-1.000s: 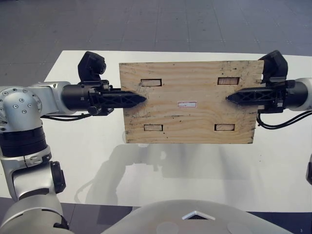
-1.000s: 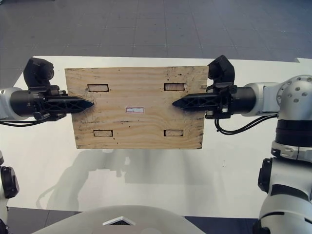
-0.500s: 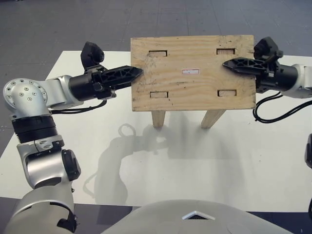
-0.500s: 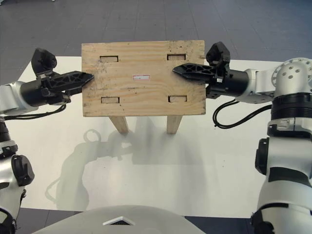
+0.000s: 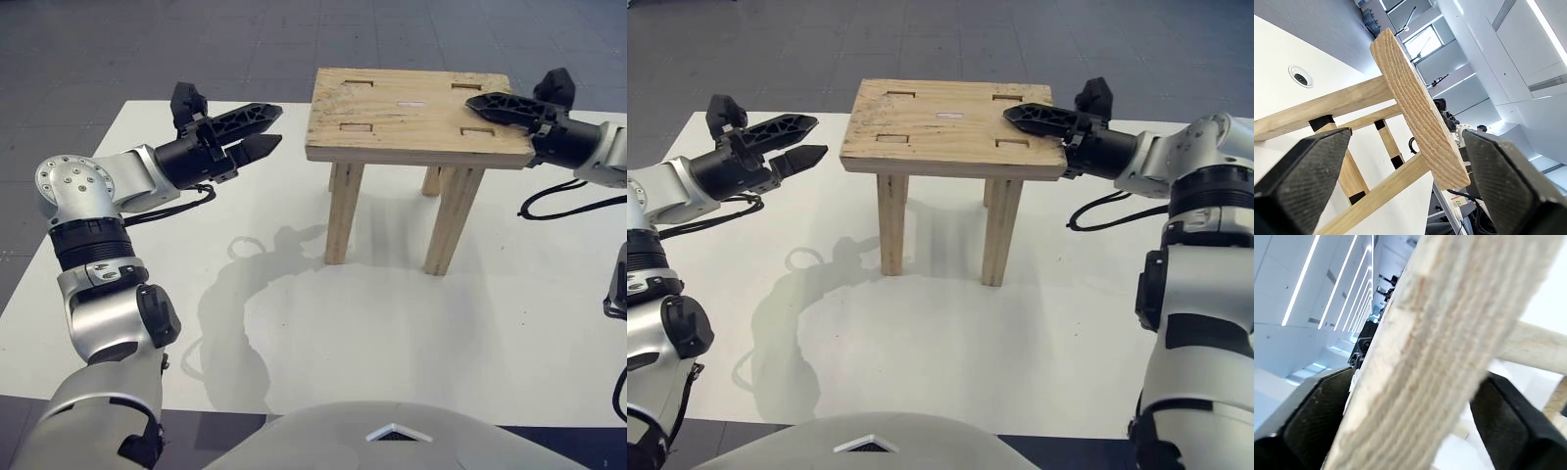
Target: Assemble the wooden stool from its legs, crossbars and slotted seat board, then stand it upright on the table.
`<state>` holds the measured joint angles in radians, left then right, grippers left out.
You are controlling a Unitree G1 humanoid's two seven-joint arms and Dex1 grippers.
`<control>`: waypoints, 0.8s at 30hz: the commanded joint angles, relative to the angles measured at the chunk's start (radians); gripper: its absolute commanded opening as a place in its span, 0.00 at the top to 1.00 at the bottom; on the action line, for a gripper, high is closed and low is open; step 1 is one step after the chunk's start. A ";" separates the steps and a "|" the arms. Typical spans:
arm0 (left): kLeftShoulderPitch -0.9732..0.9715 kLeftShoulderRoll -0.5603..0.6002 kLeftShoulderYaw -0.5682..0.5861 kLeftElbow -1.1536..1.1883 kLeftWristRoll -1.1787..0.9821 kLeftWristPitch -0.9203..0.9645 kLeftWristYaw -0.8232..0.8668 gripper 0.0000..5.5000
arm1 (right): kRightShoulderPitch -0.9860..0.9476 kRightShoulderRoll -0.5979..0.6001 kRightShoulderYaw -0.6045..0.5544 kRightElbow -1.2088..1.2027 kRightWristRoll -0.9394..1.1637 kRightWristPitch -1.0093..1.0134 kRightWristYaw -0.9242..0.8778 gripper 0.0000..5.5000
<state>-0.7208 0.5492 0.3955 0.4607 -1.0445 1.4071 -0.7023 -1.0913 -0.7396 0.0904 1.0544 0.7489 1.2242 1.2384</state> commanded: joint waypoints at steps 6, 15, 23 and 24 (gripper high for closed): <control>0.056 0.002 0.031 -0.059 0.004 0.006 -0.007 0.08 | -0.106 0.020 -0.059 0.090 -0.160 -0.040 0.102 0.00; 0.043 0.012 0.057 -0.093 0.012 -0.052 -0.017 0.08 | -0.116 -0.033 -0.119 0.097 -0.256 -0.120 0.158 0.00; 0.059 0.011 0.072 -0.094 0.085 -0.235 0.022 0.08 | -0.029 -0.093 -0.199 0.158 -0.339 -0.327 0.093 0.00; 0.074 -0.007 0.071 -0.115 0.123 -0.309 0.052 0.08 | -0.023 -0.096 -0.238 0.168 -0.325 -0.346 0.066 0.00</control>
<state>-0.6659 0.5588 0.4677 0.3799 -0.9848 1.2024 -0.6995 -1.1231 -0.8165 -0.0859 1.2048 0.4000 0.9132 1.3545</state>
